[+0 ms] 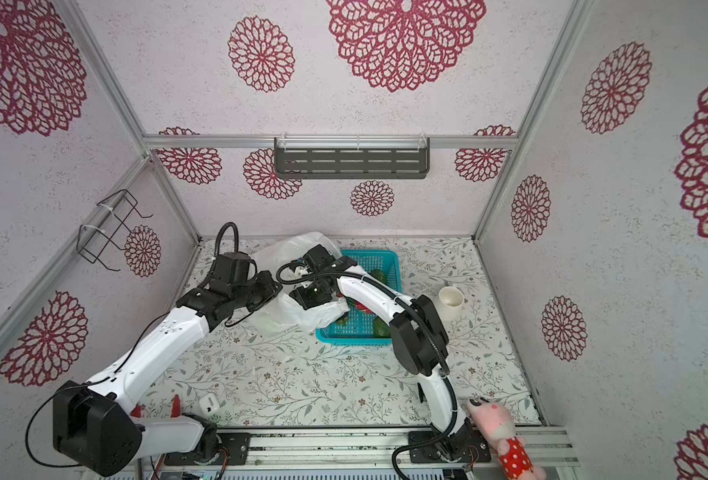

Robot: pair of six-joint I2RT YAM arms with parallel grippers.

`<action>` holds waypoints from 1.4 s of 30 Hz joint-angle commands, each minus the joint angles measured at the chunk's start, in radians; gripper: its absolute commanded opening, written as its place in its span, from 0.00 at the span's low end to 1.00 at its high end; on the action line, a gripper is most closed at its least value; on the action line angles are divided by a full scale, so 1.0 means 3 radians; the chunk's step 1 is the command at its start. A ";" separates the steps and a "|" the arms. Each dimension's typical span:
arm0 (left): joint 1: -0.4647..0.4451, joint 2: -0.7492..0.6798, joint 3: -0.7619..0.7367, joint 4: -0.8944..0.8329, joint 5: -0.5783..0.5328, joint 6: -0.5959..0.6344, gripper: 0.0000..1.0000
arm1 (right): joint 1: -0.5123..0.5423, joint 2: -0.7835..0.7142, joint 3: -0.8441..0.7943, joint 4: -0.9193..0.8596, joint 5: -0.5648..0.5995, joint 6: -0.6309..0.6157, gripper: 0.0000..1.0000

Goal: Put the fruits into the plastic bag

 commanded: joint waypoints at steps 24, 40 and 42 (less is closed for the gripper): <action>0.0321 -0.0319 -0.0023 -0.0314 0.0710 0.1185 0.00 | -0.0860 -0.2051 -0.1916 0.0388 0.1560 0.0733 0.80; 0.0322 -0.0446 -0.0137 -0.0095 0.0467 0.1111 0.00 | -0.0777 -0.1309 -0.2264 0.0146 0.2013 0.0778 0.79; 0.0320 -0.0451 -0.0136 -0.0095 0.0466 0.1114 0.00 | -0.0775 -0.1216 -0.2269 0.0152 0.1952 0.0771 0.79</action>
